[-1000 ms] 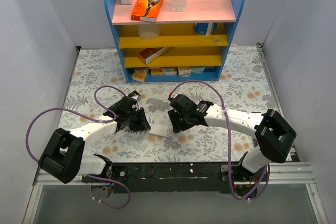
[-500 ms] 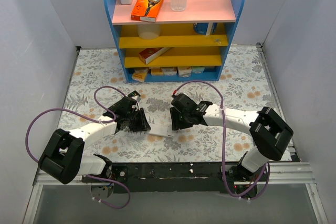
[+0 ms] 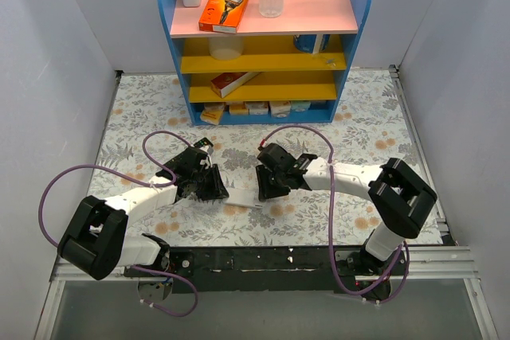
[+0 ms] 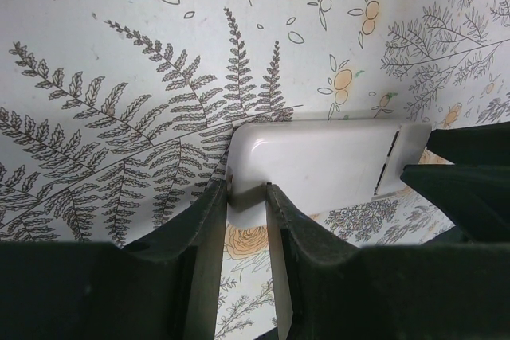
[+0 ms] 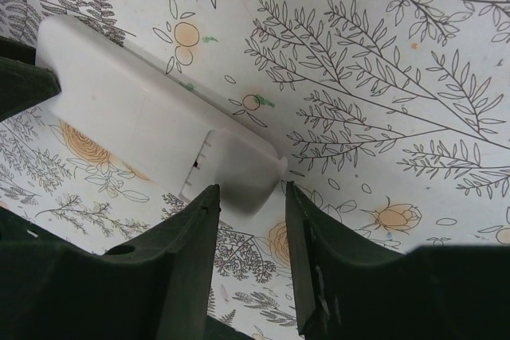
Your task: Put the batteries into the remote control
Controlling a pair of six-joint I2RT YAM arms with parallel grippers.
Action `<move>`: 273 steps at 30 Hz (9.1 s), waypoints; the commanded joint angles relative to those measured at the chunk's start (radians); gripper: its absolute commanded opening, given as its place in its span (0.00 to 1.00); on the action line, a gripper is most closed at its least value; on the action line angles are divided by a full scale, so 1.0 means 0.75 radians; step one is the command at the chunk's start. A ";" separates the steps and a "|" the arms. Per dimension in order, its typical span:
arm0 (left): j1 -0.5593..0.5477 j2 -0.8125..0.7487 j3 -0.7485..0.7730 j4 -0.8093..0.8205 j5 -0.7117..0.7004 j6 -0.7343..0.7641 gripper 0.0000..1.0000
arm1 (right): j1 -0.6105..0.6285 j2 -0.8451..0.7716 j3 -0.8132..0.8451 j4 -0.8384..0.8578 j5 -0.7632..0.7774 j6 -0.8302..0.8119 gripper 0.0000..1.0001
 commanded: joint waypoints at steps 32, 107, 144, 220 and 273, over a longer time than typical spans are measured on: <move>-0.006 -0.078 -0.069 -0.019 0.076 -0.042 0.27 | 0.002 0.134 0.083 -0.104 -0.163 -0.029 0.39; -0.006 -0.063 -0.043 -0.050 -0.026 -0.015 0.50 | -0.113 -0.091 -0.089 0.012 -0.392 -1.484 0.79; -0.006 -0.051 -0.028 -0.058 -0.026 -0.015 0.50 | -0.015 -0.062 -0.007 -0.047 -0.280 -1.463 0.52; -0.006 -0.072 -0.032 -0.060 -0.020 -0.019 0.50 | 0.073 0.048 0.240 -0.198 -0.304 -1.385 0.67; -0.006 -0.067 -0.026 -0.060 -0.010 -0.015 0.50 | -0.078 0.144 0.199 -0.045 -0.259 -1.209 0.43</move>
